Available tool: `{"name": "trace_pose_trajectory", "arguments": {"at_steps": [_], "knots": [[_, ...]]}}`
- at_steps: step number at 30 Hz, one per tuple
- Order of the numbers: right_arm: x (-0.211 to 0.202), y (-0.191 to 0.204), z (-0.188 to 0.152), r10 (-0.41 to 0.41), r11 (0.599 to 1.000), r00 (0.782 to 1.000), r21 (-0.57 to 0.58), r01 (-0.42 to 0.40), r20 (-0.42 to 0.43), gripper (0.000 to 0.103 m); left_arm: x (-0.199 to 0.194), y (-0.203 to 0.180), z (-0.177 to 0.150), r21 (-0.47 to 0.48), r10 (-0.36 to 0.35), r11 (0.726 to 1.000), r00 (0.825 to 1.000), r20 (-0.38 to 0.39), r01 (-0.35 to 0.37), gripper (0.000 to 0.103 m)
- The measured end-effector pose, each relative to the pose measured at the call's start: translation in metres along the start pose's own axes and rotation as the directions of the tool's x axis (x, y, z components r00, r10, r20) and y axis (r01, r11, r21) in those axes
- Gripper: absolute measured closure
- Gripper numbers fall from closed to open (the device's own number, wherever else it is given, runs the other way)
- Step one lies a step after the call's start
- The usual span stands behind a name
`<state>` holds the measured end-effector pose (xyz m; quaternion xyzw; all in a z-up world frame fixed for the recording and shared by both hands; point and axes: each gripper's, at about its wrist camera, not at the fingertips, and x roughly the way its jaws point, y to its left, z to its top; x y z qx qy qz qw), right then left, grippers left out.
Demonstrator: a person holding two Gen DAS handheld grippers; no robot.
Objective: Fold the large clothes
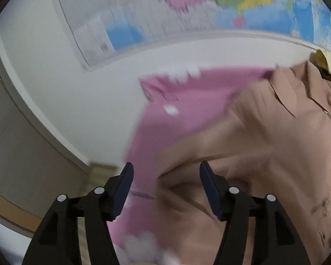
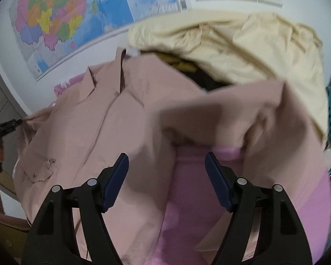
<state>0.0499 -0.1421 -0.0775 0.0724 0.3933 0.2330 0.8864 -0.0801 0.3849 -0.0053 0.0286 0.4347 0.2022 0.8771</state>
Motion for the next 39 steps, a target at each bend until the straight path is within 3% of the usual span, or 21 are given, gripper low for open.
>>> {"name": "trace_pose_trajectory", "arguments": {"at_steps": [1,2,3,4,5,8,13,14,18,20,21,23,26,28,30,33,34,36,37,38,39], "knots": [[0.001,0.0,-0.004,0.02,1.0,1.0,0.005,-0.019,-0.01,0.03,0.001,-0.001,-0.008,-0.009,-0.056,0.998,0.998,-0.013,0.056,0.04],[0.001,0.001,-0.009,0.035,0.999,0.999,0.009,-0.035,-0.016,0.025,-0.002,0.001,-0.02,-0.037,-0.191,0.981,0.982,-0.006,0.19,0.037],[0.001,0.001,-0.014,0.048,0.999,0.999,0.012,-0.048,-0.024,0.022,-0.005,0.004,-0.027,-0.058,-0.273,0.96,0.962,0.002,0.273,0.035],[-0.001,0.002,-0.021,0.068,0.998,0.997,0.015,-0.068,-0.03,0.019,-0.013,0.008,-0.038,-0.084,-0.407,0.909,0.913,0.023,0.408,0.034],[-0.003,0.002,-0.027,0.089,0.996,0.996,0.021,-0.088,-0.032,0.019,-0.02,0.009,-0.048,-0.095,-0.492,0.864,0.869,0.052,0.495,0.032],[-0.008,0.001,-0.048,0.127,0.991,0.991,0.043,-0.126,-0.036,0.018,-0.038,0.004,-0.077,-0.083,-0.624,0.773,0.778,0.073,0.628,0.023],[-0.011,0.006,-0.073,0.17,0.985,0.984,0.047,-0.167,-0.054,0.017,-0.051,-0.017,-0.109,-0.039,-0.755,0.653,0.654,0.044,0.756,0.017],[-0.011,0.007,-0.075,0.173,0.984,0.983,0.044,-0.171,-0.055,0.017,-0.052,-0.023,-0.114,-0.023,-0.763,0.645,0.646,0.031,0.764,0.015],[-0.015,0.009,-0.079,0.18,0.983,0.983,0.047,-0.178,-0.038,0.017,-0.047,-0.061,-0.126,0.031,-0.76,0.648,0.649,-0.038,0.761,0.015],[-0.017,0.01,-0.079,0.186,0.982,0.982,0.049,-0.184,-0.031,0.017,-0.047,-0.074,-0.123,0.058,-0.746,0.663,0.665,-0.019,0.746,0.017],[-0.016,0.011,-0.078,0.192,0.981,0.981,0.047,-0.19,-0.032,0.017,-0.05,-0.079,-0.122,0.075,-0.751,0.658,0.66,-0.015,0.749,0.027],[-0.016,0.012,-0.078,0.195,0.98,0.98,0.049,-0.193,-0.033,0.018,-0.052,-0.081,-0.123,0.063,-0.744,0.665,0.667,-0.032,0.744,0.082],[-0.022,0.017,-0.074,0.192,0.981,0.981,0.039,-0.191,-0.013,0.023,-0.063,-0.07,-0.124,-0.044,-0.778,0.627,0.623,-0.078,0.778,0.096],[-0.036,0.023,-0.069,0.19,0.982,0.981,0.017,-0.191,0.029,0.023,-0.084,-0.051,-0.128,-0.105,-0.812,0.583,0.581,-0.058,0.805,0.098],[-0.049,0.034,-0.063,0.195,0.981,0.978,-0.029,-0.194,0.073,0.023,-0.098,-0.036,-0.133,-0.142,-0.826,0.562,0.562,-0.044,0.815,0.098],[-0.054,0.049,-0.055,0.225,0.972,0.97,-0.093,-0.216,0.098,0.022,-0.107,-0.027,-0.145,-0.186,-0.804,0.593,0.588,-0.087,0.783,0.095],[-0.051,0.052,-0.052,0.221,0.972,0.971,-0.103,-0.211,0.095,0.022,-0.102,-0.03,-0.151,-0.189,-0.781,0.624,0.611,-0.131,0.758,0.082],[-0.038,0.052,-0.05,0.202,0.976,0.977,-0.094,-0.195,0.068,0.022,-0.085,-0.032,-0.159,-0.178,-0.622,0.783,0.76,-0.188,0.596,0.065],[-0.032,0.051,-0.05,0.205,0.976,0.977,-0.082,-0.2,0.056,0.022,-0.078,-0.031,-0.161,-0.181,-0.555,0.831,0.809,-0.195,0.526,0.064],[-0.027,0.048,-0.051,0.204,0.977,0.978,-0.069,-0.201,0.045,0.022,-0.073,-0.029,-0.163,-0.19,-0.525,0.849,0.829,-0.192,0.493,0.059],[-0.022,0.044,-0.053,0.195,0.98,0.98,-0.054,-0.193,0.031,0.022,-0.069,-0.025,-0.164,-0.221,-0.561,0.823,0.81,-0.172,0.523,0.053]]}}
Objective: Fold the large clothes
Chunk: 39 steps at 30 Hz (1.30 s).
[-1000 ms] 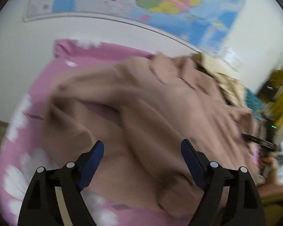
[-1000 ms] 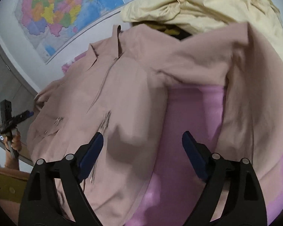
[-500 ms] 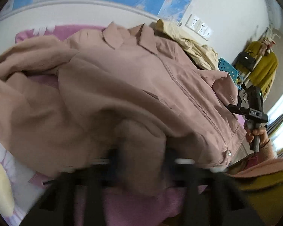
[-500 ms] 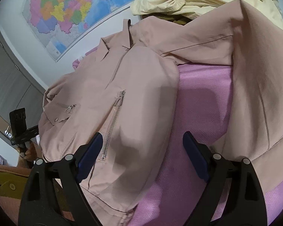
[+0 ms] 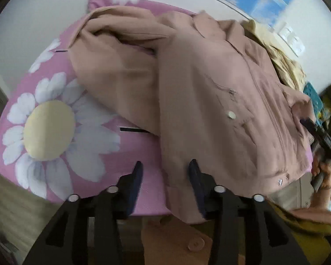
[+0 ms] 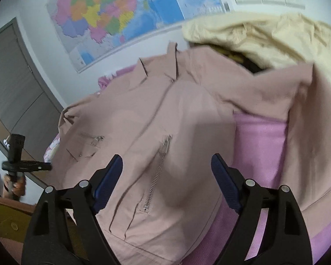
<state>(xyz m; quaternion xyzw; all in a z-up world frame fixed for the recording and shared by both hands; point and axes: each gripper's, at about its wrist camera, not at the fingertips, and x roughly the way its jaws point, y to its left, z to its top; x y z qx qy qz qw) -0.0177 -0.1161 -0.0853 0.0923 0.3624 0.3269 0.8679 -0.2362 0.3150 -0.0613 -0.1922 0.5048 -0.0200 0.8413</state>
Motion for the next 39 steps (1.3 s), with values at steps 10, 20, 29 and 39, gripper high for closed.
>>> {"name": "trace_pose_trajectory", "arguments": {"at_steps": [10,20,29,39], "knots": [[-0.001,-0.03,-0.022,-0.115,0.992,0.992,0.055,0.118,-0.052,0.02,0.011,-0.04,0.025,0.155,0.145,0.974,0.979,0.145,-0.167,0.031],[-0.102,-0.105,0.003,-0.422,0.895,0.879,0.257,0.365,0.221,0.013,0.003,-0.07,0.066,0.167,0.142,0.965,0.94,0.31,-0.201,0.024],[-0.072,-0.15,0.007,-0.215,0.942,0.968,0.29,0.171,0.128,0.098,0.041,-0.117,0.103,0.285,0.056,0.95,0.966,0.25,-0.129,0.024],[-0.095,0.013,0.125,-0.1,0.974,0.978,-0.183,0.134,0.182,0.097,0.048,-0.16,0.132,0.405,-0.137,0.913,0.97,0.202,0.044,0.024]]}}
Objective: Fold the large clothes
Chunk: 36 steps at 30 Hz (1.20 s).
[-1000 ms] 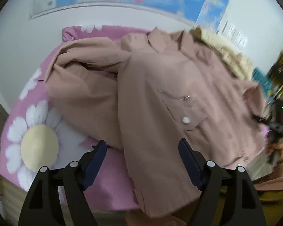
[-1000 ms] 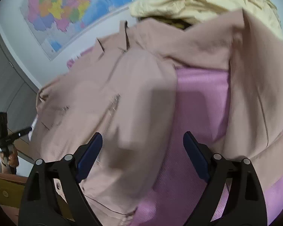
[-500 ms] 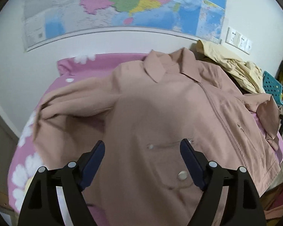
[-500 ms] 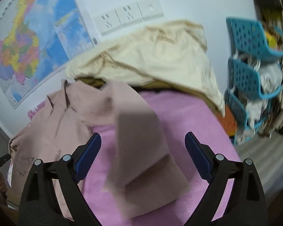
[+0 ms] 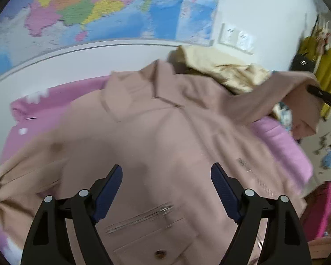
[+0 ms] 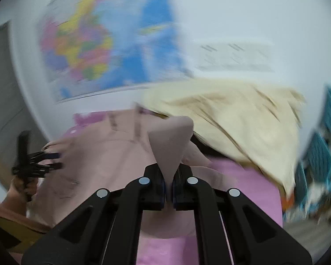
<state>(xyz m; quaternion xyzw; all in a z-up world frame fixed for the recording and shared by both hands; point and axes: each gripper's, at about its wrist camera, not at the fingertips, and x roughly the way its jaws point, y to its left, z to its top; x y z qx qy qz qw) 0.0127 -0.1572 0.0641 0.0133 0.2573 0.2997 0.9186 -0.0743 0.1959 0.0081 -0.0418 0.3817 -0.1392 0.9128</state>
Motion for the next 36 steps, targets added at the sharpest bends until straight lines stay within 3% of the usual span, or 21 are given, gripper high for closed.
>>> {"name": "trace_pose_trajectory", "arguments": {"at_steps": [3,7,8,10,12,14,17,21,22,24,26,27,31,36], "knots": [[0.041,0.044,0.023,0.094,0.991,0.993,-0.094,-0.1,-0.071,0.083,-0.001,-0.005,0.007,0.008,-0.073,0.997,0.997,0.028,0.072,0.022],[0.135,0.096,0.019,0.203,0.966,0.947,-0.107,-0.235,-0.249,0.08,0.001,0.003,0.004,-0.016,-0.082,0.996,0.996,0.025,0.083,0.021],[0.158,0.101,0.015,0.225,0.962,0.927,-0.081,-0.26,-0.3,0.071,0.003,0.006,0.003,-0.023,-0.086,0.996,0.996,0.017,0.087,0.021],[0.18,0.103,0.009,0.249,0.961,0.91,-0.031,-0.274,-0.331,0.057,0.008,0.013,-0.003,-0.041,-0.081,0.996,0.997,-0.007,0.081,0.021],[0.179,0.099,0.006,0.255,0.962,0.916,-0.019,-0.274,-0.31,0.056,0.014,0.018,-0.009,-0.058,-0.093,0.994,0.995,-0.032,0.091,0.021],[0.165,0.078,0.003,0.251,0.968,0.936,0.035,-0.25,-0.246,0.037,0.021,0.02,-0.012,-0.064,-0.106,0.993,0.993,-0.053,0.103,0.021],[0.147,0.047,-0.011,0.216,0.975,0.956,0.103,-0.199,-0.198,0.036,0.034,0.018,-0.013,-0.061,-0.139,0.989,0.986,-0.088,0.134,0.02],[0.149,0.023,-0.058,0.259,0.953,0.935,0.222,-0.206,-0.244,0.036,0.053,0.008,-0.009,-0.032,-0.157,0.987,0.98,-0.122,0.155,0.02],[0.152,0.023,-0.066,0.269,0.95,0.928,0.228,-0.212,-0.258,0.038,0.058,0.005,-0.008,-0.03,-0.165,0.986,0.977,-0.132,0.163,0.02],[0.165,0.031,-0.083,0.313,0.939,0.902,0.242,-0.246,-0.297,0.055,0.063,0.003,-0.007,-0.032,-0.17,0.985,0.975,-0.141,0.167,0.02],[0.177,0.043,-0.087,0.369,0.921,0.872,0.251,-0.297,-0.322,0.096,0.063,0.003,-0.007,-0.034,-0.173,0.985,0.974,-0.143,0.17,0.02],[0.181,0.051,-0.085,0.384,0.917,0.865,0.24,-0.318,-0.323,0.101,0.061,0.003,-0.007,-0.036,-0.176,0.984,0.974,-0.139,0.173,0.02],[0.177,0.086,-0.052,0.434,0.9,0.867,0.166,-0.404,-0.245,0.101,0.032,0.008,-0.015,-0.023,-0.206,0.979,0.976,-0.077,0.205,0.019],[0.192,0.152,0.007,0.51,0.858,0.836,0.052,-0.511,-0.205,0.101,0.0,0.014,-0.028,0.002,-0.205,0.979,0.979,-0.006,0.205,0.016]]}}
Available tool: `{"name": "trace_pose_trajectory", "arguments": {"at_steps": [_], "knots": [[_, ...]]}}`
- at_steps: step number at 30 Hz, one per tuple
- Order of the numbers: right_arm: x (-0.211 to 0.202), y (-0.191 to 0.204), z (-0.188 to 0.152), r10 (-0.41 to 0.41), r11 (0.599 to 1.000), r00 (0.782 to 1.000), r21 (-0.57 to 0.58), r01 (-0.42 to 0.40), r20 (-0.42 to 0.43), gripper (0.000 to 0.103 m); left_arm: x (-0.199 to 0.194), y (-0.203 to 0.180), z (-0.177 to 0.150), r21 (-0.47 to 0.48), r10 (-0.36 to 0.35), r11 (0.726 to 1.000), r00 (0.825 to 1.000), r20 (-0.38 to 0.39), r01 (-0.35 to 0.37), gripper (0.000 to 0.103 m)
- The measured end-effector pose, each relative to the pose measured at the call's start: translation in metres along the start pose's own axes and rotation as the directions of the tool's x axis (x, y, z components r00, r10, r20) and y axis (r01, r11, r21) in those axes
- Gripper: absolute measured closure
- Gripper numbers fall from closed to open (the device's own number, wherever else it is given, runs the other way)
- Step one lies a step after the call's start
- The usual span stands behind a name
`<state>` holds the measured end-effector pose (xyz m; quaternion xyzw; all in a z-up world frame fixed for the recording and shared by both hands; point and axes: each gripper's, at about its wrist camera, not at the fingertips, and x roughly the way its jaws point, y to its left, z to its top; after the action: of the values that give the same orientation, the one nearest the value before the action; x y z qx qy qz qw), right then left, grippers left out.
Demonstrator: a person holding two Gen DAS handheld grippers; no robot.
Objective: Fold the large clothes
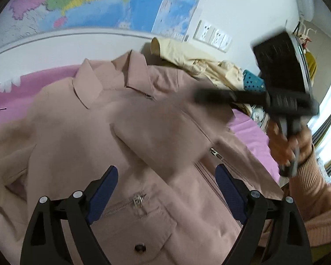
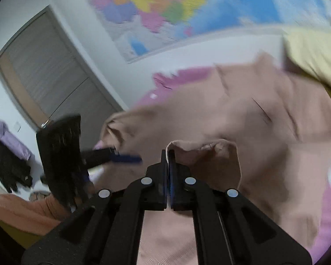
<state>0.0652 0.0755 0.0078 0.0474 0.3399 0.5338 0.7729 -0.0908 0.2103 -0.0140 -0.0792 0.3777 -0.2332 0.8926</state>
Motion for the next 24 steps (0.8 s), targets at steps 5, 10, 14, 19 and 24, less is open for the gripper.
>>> {"name": "trace_pose_trajectory", "arguments": {"at_steps": [5,10,14,19,24], "knots": [[0.052,0.041,0.031,0.052,0.993,0.994,-0.096,-0.062,-0.1,0.07,-0.004,0.012,-0.01,-0.04,0.084,0.996,0.996,0.014,-0.083,0.01],[0.049,0.052,0.035,0.04,0.99,0.993,-0.133,-0.054,-0.108,0.05,0.026,0.027,-0.006,-0.106,0.127,0.985,0.988,-0.084,-0.136,0.01],[0.001,0.012,0.028,-0.024,0.998,1.0,-0.062,0.024,-0.006,0.048,0.039,0.048,-0.003,-0.177,0.16,0.967,0.979,-0.128,-0.181,0.01],[-0.071,-0.095,0.0,-0.358,0.925,0.932,0.16,0.344,0.062,0.046,0.034,0.07,-0.002,-0.238,0.159,0.953,0.977,-0.142,-0.189,0.034],[-0.107,-0.19,-0.041,-0.449,0.826,0.894,0.39,0.406,0.019,0.046,0.043,0.084,0.01,-0.23,0.174,0.95,0.97,-0.171,-0.211,0.095]]}}
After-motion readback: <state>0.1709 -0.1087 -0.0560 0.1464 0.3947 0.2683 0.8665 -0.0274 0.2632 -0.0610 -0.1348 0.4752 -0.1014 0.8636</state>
